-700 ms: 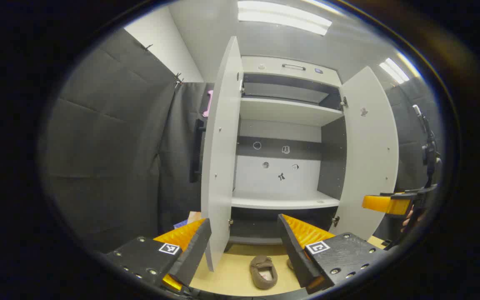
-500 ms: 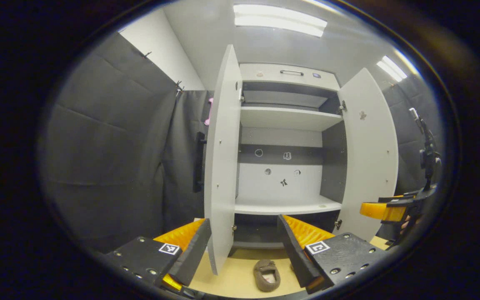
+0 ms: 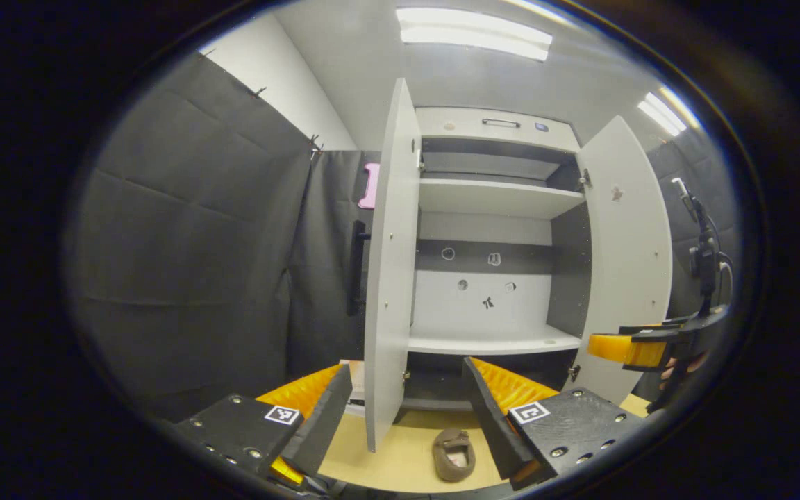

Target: Grab one shoe with the right hand and put it into the shoe cabinet, grab the other shoe with the left hand and put it into the shoe cabinet; then close the right door with the right hand and the left door with the left hand.

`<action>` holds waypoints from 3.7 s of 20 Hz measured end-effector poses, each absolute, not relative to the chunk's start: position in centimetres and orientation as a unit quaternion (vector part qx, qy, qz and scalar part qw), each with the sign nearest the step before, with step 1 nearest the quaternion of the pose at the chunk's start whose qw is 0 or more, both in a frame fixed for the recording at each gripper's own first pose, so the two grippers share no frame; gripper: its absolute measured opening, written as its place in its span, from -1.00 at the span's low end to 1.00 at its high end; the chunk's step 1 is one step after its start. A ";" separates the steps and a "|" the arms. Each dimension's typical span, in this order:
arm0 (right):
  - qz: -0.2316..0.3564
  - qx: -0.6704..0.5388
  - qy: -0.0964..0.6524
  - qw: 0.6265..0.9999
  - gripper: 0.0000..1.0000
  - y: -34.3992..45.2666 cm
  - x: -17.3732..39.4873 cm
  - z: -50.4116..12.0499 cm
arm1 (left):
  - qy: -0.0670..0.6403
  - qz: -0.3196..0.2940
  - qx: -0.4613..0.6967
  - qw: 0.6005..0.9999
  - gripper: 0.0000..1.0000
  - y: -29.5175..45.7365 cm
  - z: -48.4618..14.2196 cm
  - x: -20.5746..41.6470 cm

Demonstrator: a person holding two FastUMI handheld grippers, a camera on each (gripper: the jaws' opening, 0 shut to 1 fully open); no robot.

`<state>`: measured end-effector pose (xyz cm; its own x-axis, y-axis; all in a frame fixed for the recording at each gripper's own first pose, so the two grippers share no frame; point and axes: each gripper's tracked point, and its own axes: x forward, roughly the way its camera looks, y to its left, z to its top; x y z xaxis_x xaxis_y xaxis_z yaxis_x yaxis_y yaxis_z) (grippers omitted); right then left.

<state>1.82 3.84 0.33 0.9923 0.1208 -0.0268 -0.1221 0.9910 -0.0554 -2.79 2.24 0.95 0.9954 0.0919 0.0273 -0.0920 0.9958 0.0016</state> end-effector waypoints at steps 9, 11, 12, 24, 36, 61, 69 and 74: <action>0.078 -0.049 0.042 0.995 0.96 5.4 4.8 -0.6 | 0.003 0.069 -0.001 0.998 0.96 4.1 -0.4 -3.9; 0.081 -0.039 0.074 0.993 0.96 5.7 5.6 -1.8 | 0.015 0.066 -0.015 0.998 0.85 4.0 -1.2 -3.9; 0.082 -0.033 0.090 0.992 0.96 5.9 5.8 -2.4 | 0.020 0.059 -0.023 0.998 0.85 3.6 -1.7 -3.7; 0.117 -0.037 0.316 0.941 0.96 6.3 9.6 -18.7 | 0.087 0.005 -0.002 0.996 0.86 -0.3 -6.7 3.2; 0.089 -0.047 0.421 0.902 0.97 2.7 13.5 -33.4 | 0.120 -0.046 0.022 0.992 0.86 -4.7 -8.2 8.4; 0.083 -0.093 0.424 0.897 -0.94 -1.5 16.8 -35.1 | 0.133 -0.031 0.034 0.990 0.86 -6.4 -12.0 12.0; 0.093 -0.067 0.372 0.921 -0.94 -1.8 16.4 -27.8 | 0.133 -0.043 0.016 0.990 0.97 -6.7 -12.6 12.4; 0.122 -0.055 0.355 0.925 -0.94 -0.6 14.0 -22.5 | 0.151 -0.068 -0.002 0.986 0.97 -8.1 -13.6 12.7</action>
